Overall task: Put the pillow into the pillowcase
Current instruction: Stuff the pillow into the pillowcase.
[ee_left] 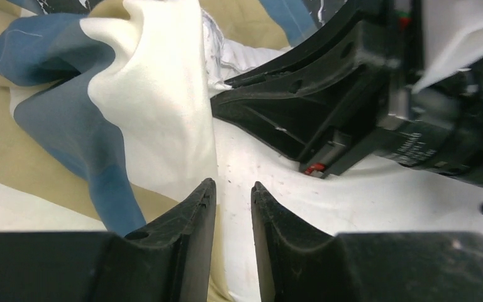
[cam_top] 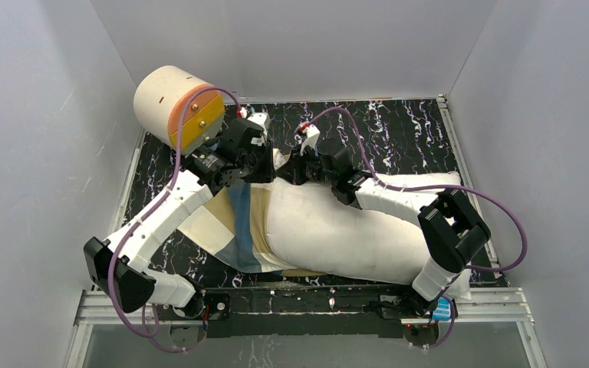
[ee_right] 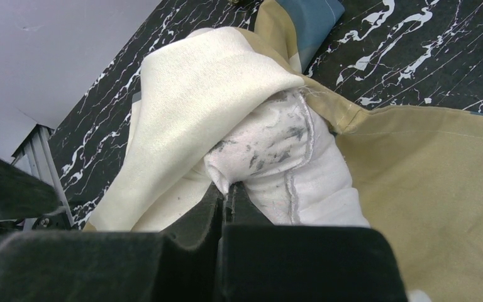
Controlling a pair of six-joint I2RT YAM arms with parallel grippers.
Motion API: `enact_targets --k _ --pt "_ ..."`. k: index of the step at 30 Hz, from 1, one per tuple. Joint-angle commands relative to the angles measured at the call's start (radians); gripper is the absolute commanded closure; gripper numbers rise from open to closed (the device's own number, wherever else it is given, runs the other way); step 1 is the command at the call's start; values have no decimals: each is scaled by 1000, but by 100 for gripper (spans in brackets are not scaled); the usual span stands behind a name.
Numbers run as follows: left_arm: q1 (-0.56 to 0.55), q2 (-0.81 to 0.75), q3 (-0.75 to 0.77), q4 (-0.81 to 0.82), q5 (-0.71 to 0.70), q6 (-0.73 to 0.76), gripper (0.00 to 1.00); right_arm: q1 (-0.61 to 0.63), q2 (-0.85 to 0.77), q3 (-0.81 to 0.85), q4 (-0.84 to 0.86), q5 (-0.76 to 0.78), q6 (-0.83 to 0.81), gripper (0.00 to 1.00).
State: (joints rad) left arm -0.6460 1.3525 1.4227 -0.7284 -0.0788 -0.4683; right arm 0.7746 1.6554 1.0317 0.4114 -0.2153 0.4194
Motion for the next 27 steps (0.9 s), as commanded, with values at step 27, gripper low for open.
enact_targets --k 27 --pt "-19 -29 15 405 179 -28 100 27 -1 -77 -8 -57 50 99"
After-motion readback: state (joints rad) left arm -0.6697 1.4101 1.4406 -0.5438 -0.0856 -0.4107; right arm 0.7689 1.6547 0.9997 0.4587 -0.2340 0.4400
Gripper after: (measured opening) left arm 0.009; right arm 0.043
